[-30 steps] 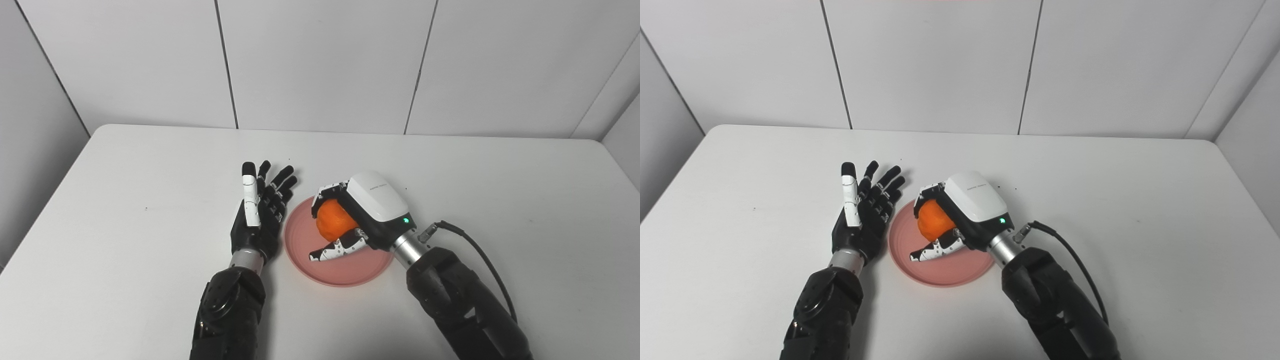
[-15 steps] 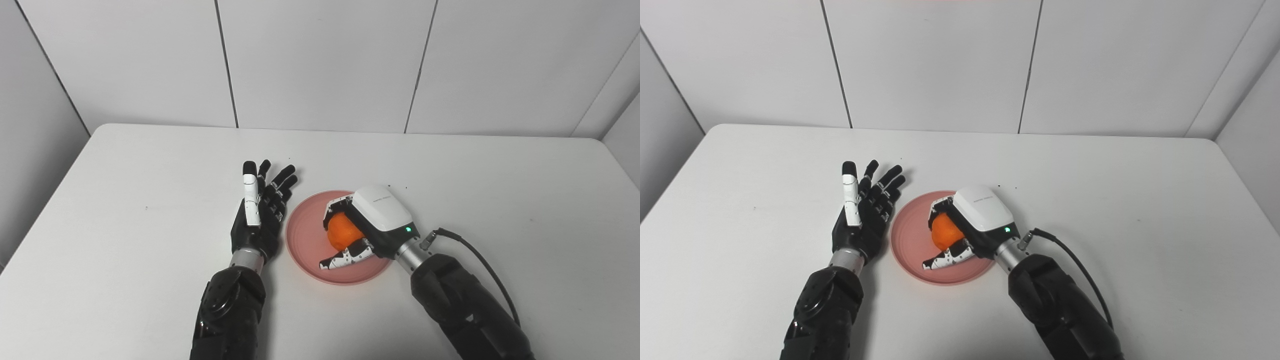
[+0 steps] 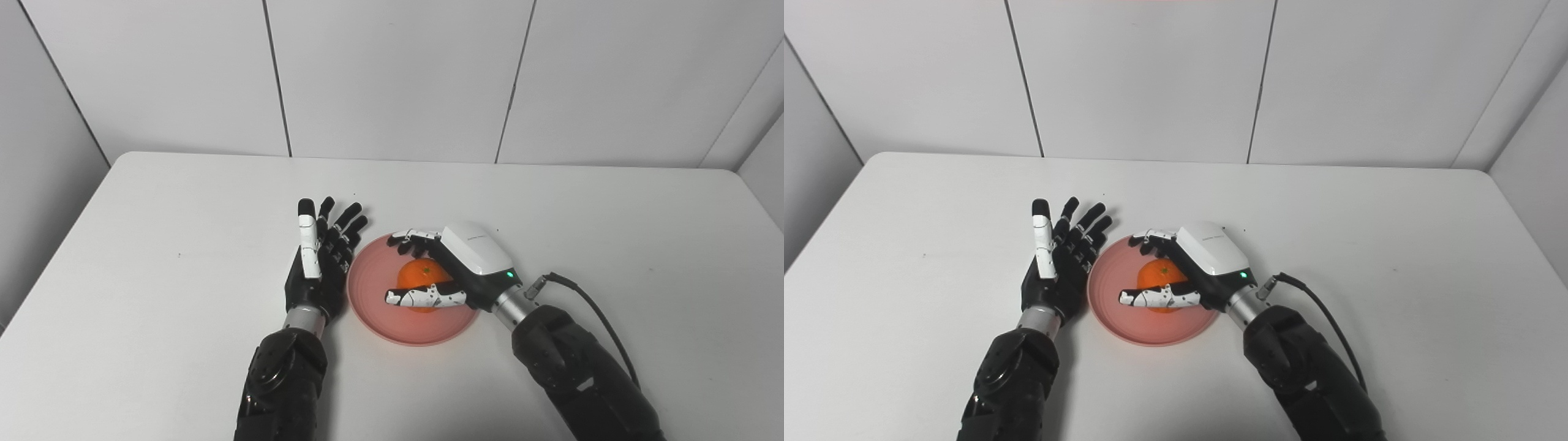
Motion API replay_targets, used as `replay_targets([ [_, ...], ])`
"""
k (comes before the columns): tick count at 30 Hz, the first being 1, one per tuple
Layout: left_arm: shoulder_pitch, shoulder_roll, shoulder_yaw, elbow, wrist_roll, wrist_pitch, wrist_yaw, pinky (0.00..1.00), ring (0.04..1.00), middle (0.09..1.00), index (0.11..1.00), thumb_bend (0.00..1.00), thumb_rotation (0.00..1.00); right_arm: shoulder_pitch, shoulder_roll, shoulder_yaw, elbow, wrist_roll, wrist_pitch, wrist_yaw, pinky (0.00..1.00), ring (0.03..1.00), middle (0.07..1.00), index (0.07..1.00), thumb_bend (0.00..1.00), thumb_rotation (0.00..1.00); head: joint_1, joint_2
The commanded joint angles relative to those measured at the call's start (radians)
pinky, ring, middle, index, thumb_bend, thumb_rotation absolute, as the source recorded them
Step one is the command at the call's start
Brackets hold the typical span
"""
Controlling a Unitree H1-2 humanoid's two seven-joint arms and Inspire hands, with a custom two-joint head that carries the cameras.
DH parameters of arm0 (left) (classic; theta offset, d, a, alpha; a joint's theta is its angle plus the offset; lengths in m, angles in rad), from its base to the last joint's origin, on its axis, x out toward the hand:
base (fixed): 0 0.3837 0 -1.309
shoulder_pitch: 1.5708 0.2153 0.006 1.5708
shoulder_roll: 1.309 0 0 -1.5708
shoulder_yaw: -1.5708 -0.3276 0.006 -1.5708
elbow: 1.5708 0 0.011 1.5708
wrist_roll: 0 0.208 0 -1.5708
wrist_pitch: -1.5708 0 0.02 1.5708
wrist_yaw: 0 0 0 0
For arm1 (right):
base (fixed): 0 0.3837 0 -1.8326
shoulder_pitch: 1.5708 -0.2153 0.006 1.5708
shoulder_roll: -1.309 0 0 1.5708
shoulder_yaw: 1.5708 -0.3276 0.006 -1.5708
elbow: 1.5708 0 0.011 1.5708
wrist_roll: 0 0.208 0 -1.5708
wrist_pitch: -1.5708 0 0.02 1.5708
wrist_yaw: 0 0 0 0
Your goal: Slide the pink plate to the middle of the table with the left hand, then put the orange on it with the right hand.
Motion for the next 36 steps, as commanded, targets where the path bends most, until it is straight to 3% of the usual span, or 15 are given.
replay_targets([
  [1, 0.02, -0.015, 0.001, 0.02, 0.007, 0.038, 0.015, 1.0, 0.891, 0.866, 1.0, 0.96, 0.9, -0.034, 0.007, -0.023, -0.038, 0.047, -0.06, -0.014, 0.62, 0.709, 0.752, 0.757, 1.0, 0.98, 0.001, 0.001],
  [11, 0.01, 0.032, -0.063, 0.048, 0.123, -0.052, -0.019, 1.0, 0.897, 0.832, 0.971, 0.99, 0.92, -0.02, 0.11, -0.155, -0.098, 0.319, -0.092, -0.043, 0.61, 0.676, 0.746, 0.748, 1.0, 1.0, 0.002, 0.004],
  [14, -0.001, 0.064, -0.081, 0.094, 0.193, -0.177, -0.034, 0.94, 0.877, 0.835, 0.941, 1.0, 0.88, -0.002, 0.18, -0.26, -0.098, 0.452, -0.061, -0.097, 0.64, 0.68, 0.765, 0.768, 1.0, 1.0, 0.0, 0.004],
  [15, -0.004, 0.072, -0.086, 0.107, 0.209, -0.21, -0.039, 0.96, 0.884, 0.852, 0.94, 1.0, 0.87, 0.002, 0.195, -0.285, -0.097, 0.475, -0.056, -0.11, 0.64, 0.683, 0.765, 0.767, 1.0, 1.0, 0.0, 0.004],
  [20, -0.018, 0.109, -0.113, 0.159, 0.333, -0.346, -0.015, 0.98, 0.891, 0.882, 0.941, 0.98, 0.86, 0.038, 0.224, -0.383, -0.081, 0.52, -0.034, -0.162, 0.69, 0.711, 0.764, 0.761, 0.95, 1.0, -0.003, 0.006],
  [23, -0.036, 0.165, -0.153, 0.201, 0.457, -0.469, -0.005, 0.96, 0.916, 0.916, 0.979, 0.89, 0.91, 0.079, 0.252, -0.44, -0.043, 0.579, -0.037, -0.199, 0.69, 0.706, 0.752, 0.734, 0.92, 1.0, -0.001, 0.008],
  [27, -0.052, 0.194, -0.174, 0.236, 0.551, -0.554, 0.034, 0.94, 0.93, 0.93, 0.996, 0.86, 0.93, 0.11, 0.274, -0.474, -0.003, 0.623, -0.043, -0.218, 0.7, 0.717, 0.759, 0.738, 0.89, 1.0, -0.001, 0.008],
  [30, -0.065, 0.21, -0.184, 0.256, 0.636, -0.599, 0.078, 0.95, 0.939, 0.947, 0.997, 0.9, 0.94, 0.141, 0.282, -0.489, 0.042, 0.656, -0.046, -0.224, 0.75, 0.776, 0.804, 0.779, 0.87, 1.0, -0.006, 0.012],
  [36, -0.048, 0.194, -0.184, 0.262, 0.677, -0.61, 0.11, 1.0, 0.997, 0.999, 1.0, 0.92, 0.95, 0.195, 0.28, -0.475, 0.061, 0.657, 0.016, -0.215, 0.77, 0.795, 0.829, 0.812, 0.88, 1.0, -0.007, 0.015],
])
